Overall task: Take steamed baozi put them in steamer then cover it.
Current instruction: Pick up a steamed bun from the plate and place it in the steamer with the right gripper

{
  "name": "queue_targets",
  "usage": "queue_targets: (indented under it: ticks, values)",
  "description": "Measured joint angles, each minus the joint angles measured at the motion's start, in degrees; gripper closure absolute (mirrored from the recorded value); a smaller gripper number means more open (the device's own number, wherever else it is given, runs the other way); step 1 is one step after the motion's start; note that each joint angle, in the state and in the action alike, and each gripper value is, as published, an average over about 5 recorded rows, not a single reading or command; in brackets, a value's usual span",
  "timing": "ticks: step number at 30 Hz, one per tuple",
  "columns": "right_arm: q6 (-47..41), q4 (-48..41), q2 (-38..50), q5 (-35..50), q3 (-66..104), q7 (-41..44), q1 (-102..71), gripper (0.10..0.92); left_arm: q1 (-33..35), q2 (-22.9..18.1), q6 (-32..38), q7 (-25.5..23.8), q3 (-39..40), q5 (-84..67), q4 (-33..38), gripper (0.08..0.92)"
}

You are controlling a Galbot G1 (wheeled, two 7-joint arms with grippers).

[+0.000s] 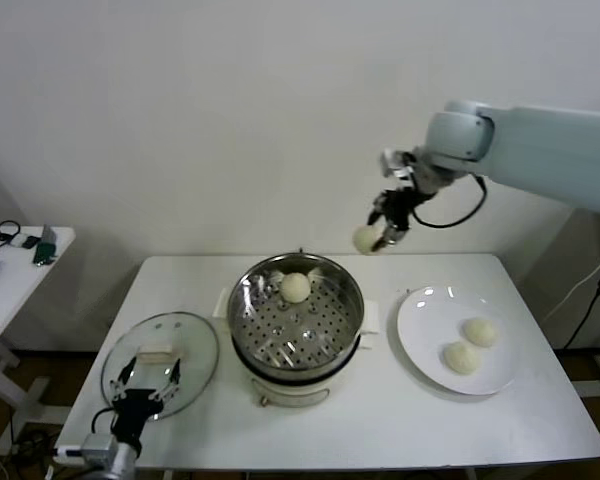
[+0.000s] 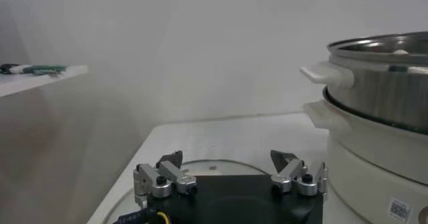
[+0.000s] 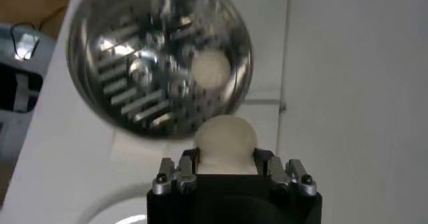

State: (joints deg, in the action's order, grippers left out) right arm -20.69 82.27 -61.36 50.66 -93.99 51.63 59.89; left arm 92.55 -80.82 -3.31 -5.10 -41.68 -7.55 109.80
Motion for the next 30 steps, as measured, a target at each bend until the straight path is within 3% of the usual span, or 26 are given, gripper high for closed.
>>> queue_targets:
  ticks: [15,30]
  values:
    - [-5.05,0.58,-14.65,-2.09,1.21,-7.35,-10.13,0.457,0.16,-0.45,0.05,-0.08,-0.42,0.34,0.13,0.177]
    - [-7.06,-6.48,-20.81,-8.42,2.16,-11.6,-19.71,0.418,0.56,-1.33,0.78,0.09,-0.34,1.08,0.62,0.177]
